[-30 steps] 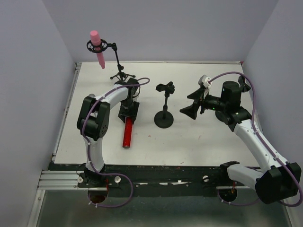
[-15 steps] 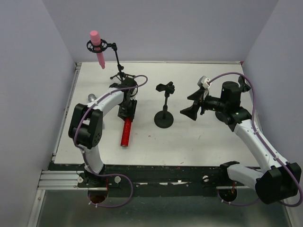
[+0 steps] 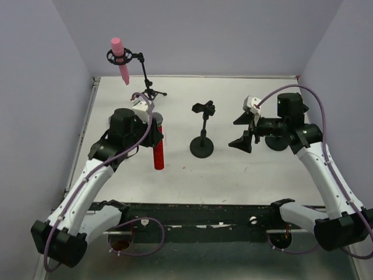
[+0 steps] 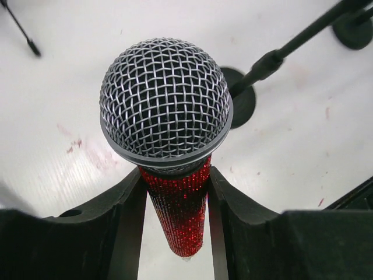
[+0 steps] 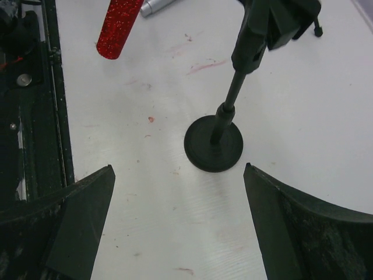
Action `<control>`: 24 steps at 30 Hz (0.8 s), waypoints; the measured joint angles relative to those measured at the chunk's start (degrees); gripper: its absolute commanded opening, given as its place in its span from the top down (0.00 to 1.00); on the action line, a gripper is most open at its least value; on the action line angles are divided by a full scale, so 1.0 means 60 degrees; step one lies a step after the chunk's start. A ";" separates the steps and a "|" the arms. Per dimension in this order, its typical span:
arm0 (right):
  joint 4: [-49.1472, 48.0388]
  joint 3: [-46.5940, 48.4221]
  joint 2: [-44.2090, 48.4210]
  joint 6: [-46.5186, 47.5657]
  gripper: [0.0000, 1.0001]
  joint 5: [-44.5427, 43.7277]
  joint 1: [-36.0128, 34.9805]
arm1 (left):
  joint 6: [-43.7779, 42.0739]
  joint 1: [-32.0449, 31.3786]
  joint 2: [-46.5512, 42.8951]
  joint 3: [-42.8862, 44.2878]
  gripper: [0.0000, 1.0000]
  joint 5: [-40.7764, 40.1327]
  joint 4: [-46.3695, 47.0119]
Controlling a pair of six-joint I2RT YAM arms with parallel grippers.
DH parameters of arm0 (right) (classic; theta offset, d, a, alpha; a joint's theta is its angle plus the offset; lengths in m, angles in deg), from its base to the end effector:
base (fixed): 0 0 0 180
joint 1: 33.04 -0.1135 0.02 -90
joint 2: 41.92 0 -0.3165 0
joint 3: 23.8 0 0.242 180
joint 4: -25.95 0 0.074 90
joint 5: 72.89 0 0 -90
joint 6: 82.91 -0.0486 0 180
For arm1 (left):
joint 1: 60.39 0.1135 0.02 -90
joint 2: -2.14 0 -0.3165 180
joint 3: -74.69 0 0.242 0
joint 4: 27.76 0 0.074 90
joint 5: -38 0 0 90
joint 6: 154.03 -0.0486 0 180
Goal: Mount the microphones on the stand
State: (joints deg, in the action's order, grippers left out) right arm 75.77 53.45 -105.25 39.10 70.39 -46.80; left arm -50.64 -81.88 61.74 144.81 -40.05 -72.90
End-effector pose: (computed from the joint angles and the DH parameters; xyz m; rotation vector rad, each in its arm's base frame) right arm 0.1814 0.0845 0.3941 -1.2219 1.6067 0.8101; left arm 0.1804 -0.0818 0.3616 0.2777 2.2001 -0.5693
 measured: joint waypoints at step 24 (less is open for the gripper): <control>0.3319 0.6561 -0.2991 -0.1745 0.00 0.2769 -0.0568 | 0.0681 -0.2954 0.1133 0.5457 1.00 0.3228 0.3483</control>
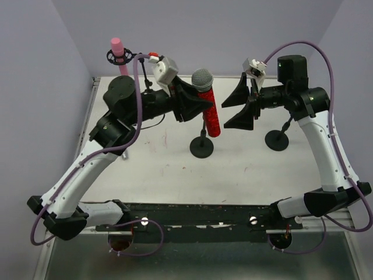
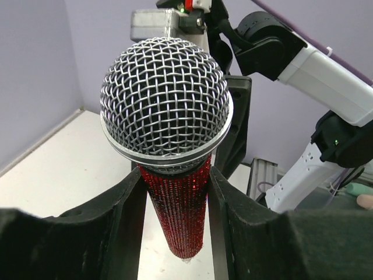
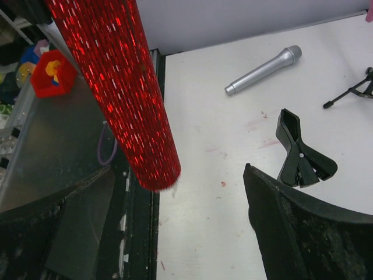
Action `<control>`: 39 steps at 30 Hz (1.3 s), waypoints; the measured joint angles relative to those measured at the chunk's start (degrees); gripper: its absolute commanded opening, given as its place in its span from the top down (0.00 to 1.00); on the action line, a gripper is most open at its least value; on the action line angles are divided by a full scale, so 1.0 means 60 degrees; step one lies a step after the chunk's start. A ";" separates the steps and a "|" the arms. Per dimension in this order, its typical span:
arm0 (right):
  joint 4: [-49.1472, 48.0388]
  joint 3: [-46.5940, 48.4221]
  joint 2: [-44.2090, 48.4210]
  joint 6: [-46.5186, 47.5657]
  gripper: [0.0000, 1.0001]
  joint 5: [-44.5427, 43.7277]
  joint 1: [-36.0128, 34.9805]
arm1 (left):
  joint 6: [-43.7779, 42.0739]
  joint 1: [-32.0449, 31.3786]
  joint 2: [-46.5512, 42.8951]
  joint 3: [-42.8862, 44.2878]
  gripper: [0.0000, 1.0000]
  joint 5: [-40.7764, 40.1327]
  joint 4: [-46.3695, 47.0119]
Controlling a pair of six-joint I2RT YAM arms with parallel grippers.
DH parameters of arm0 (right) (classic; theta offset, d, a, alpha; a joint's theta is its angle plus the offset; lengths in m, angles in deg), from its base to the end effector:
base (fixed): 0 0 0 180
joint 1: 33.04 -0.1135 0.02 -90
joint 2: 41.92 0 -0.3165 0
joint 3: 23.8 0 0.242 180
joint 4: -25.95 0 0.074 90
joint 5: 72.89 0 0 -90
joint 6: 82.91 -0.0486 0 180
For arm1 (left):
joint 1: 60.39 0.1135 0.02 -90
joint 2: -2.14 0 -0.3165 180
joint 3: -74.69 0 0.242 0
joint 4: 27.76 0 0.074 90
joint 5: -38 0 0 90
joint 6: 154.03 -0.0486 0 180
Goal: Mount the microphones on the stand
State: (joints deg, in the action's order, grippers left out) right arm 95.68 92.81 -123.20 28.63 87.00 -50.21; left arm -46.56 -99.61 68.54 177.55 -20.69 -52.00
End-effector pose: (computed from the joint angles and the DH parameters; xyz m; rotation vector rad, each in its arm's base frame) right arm 0.2199 0.1157 0.5150 -1.2448 1.5057 1.2432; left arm 0.1396 -0.1465 0.5718 0.7490 1.2955 -1.1807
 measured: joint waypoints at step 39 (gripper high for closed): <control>-0.3807 -0.2983 0.1282 -0.3271 0.90 0.1734 -0.0040 | 0.3359 -0.0892 0.1865 -0.0710 0.28 -0.0528 0.4670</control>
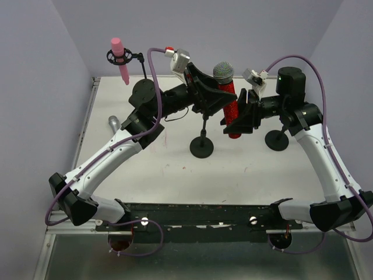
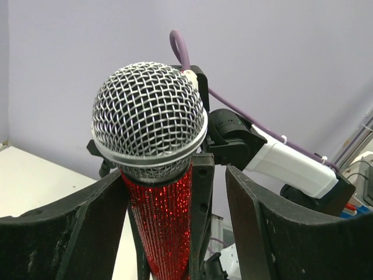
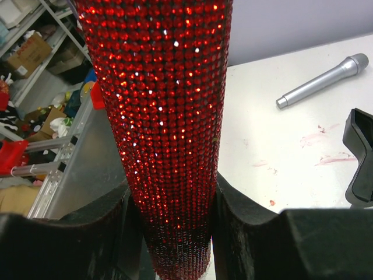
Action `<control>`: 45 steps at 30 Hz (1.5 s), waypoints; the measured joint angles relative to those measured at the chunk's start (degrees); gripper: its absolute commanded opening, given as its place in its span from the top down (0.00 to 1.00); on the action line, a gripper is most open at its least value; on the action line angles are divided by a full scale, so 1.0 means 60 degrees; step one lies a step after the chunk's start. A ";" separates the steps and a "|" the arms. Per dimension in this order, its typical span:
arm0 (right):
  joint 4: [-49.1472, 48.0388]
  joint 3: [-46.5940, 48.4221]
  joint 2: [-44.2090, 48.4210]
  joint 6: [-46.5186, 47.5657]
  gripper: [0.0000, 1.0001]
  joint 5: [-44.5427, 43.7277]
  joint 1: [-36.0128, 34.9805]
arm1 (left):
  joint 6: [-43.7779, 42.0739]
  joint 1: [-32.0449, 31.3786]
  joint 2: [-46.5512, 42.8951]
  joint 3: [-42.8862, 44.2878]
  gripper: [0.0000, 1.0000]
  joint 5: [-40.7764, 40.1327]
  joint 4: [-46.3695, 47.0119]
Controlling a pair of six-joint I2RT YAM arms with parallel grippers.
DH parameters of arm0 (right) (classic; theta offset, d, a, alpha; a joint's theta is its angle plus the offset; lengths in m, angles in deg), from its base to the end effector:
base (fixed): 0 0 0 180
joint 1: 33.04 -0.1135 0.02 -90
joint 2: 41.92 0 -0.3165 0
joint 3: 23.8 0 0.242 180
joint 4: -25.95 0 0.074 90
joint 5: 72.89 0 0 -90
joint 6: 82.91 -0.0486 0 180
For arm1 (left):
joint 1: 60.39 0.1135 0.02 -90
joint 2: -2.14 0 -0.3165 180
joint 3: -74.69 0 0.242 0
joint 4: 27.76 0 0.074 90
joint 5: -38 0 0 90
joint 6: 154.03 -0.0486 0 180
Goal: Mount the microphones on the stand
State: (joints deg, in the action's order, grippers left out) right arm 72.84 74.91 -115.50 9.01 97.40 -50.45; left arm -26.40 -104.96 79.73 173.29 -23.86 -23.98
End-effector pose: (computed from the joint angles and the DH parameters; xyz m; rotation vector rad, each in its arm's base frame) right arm 0.2013 0.1133 0.4894 -1.1970 1.4566 1.5175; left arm 0.1862 -0.2156 0.5584 0.5636 1.2161 -1.5182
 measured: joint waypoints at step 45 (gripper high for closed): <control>0.3034 0.2208 -0.2900 0.8561 0.00 -0.3574 0.0018 | -0.6696 0.1745 -0.6317 -0.6182 1.00 -0.0488 -0.5479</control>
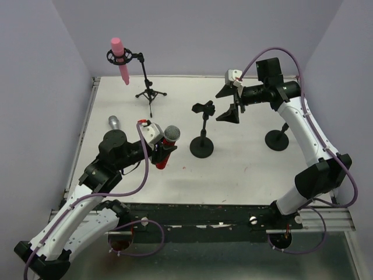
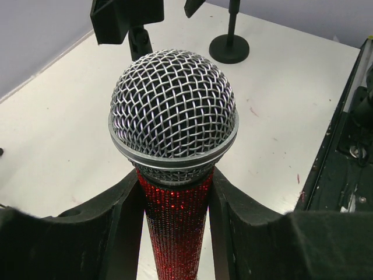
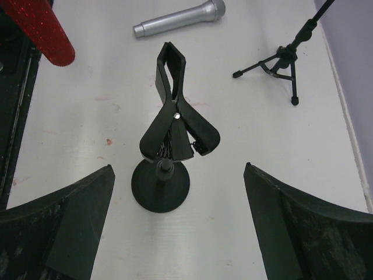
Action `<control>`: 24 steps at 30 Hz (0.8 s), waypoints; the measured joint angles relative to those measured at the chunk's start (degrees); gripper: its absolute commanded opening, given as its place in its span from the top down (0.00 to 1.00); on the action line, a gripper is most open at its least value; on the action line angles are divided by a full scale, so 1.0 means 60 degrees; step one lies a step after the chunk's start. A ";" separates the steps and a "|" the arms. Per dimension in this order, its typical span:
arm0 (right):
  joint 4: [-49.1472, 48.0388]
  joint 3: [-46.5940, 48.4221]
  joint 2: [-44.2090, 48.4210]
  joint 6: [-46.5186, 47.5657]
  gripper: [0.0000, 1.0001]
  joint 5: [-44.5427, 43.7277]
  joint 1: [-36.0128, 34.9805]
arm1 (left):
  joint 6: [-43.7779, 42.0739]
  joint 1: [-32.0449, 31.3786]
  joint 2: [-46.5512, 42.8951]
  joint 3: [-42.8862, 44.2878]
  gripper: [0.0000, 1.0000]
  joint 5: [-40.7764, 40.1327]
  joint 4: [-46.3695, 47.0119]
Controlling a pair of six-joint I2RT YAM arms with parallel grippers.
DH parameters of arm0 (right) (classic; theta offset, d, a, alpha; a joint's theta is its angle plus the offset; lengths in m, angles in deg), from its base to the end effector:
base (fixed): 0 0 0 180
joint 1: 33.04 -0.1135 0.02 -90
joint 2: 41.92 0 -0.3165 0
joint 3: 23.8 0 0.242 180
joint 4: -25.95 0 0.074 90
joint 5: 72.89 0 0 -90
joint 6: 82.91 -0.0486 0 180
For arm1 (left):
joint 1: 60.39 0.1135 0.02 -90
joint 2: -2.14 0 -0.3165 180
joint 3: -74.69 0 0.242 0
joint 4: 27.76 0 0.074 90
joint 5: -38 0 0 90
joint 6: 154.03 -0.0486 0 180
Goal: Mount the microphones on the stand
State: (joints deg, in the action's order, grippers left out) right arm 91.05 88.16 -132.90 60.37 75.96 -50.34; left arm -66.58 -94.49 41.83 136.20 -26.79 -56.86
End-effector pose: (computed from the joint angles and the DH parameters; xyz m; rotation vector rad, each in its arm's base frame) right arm 0.2956 0.1356 0.4476 -1.5236 1.3377 0.8002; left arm 0.0862 -0.0834 0.3906 0.8597 1.5218 -0.7795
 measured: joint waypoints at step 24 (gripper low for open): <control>-0.0430 0.0601 -0.1005 -0.1235 0.11 0.0900 -0.0375 | -0.0328 0.0113 -0.0372 -0.0135 1.00 -0.0124 0.0368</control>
State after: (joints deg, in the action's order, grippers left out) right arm 88.47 91.77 -138.93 52.96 81.36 -52.59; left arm -68.54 -93.82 39.60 135.39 -27.53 -54.65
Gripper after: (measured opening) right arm 0.926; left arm 0.488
